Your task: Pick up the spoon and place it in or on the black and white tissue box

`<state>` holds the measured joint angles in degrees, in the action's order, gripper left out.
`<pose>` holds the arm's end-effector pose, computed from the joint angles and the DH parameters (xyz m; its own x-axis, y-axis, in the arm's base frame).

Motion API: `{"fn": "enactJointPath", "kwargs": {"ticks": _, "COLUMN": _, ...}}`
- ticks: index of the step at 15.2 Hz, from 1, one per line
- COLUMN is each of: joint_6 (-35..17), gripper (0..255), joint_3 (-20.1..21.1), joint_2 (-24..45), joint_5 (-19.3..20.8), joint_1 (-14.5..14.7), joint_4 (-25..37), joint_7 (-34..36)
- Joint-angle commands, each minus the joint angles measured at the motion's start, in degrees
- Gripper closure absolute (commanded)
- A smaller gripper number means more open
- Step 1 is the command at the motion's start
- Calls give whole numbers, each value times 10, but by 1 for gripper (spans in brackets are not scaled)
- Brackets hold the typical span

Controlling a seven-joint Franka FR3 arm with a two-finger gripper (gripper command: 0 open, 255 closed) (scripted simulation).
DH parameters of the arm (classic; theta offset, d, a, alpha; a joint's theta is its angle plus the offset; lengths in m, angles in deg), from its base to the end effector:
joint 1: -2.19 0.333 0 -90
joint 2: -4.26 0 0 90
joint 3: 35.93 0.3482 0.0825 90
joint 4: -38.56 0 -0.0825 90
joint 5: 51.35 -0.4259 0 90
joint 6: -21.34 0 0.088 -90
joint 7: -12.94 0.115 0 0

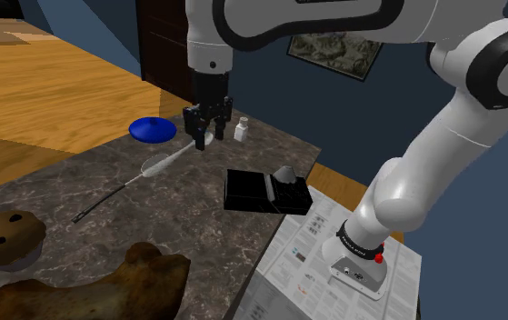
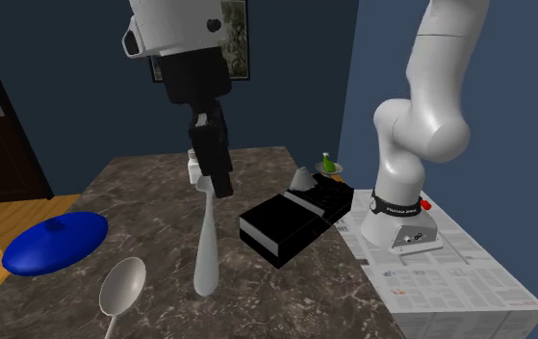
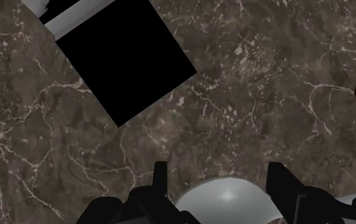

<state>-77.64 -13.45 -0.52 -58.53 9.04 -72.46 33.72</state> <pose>0.4790 0.2894 0.5185 0.9806 0.1191 -0.1557 0.1150 -0.9927 -0.0351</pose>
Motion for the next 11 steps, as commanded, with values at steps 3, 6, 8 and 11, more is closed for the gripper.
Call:
{"fn": "enactJointPath", "kwargs": {"ticks": 3, "joint_6": 2, "gripper": 255, "joint_3": -25, "joint_2": -88, "joint_5": -23, "joint_1": -12, "joint_4": -86, "joint_7": -48}}
{"fn": "enactJointPath", "kwargs": {"ticks": 6, "joint_6": 9, "gripper": 255, "joint_3": -48, "joint_2": -151, "joint_5": -31, "joint_1": -16, "joint_4": -144, "joint_7": -83}}
{"fn": "enactJointPath", "kwargs": {"ticks": 8, "joint_6": 16, "gripper": 255, "joint_3": -64, "joint_2": -192, "joint_5": -33, "joint_1": -19, "joint_4": -180, "joint_7": -105}}
{"fn": "enactJointPath", "kwargs": {"ticks": 11, "joint_6": 30, "gripper": 255, "joint_3": -90, "joint_2": -252, "joint_5": -30, "joint_1": -24, "joint_4": -229, "joint_7": -137}}
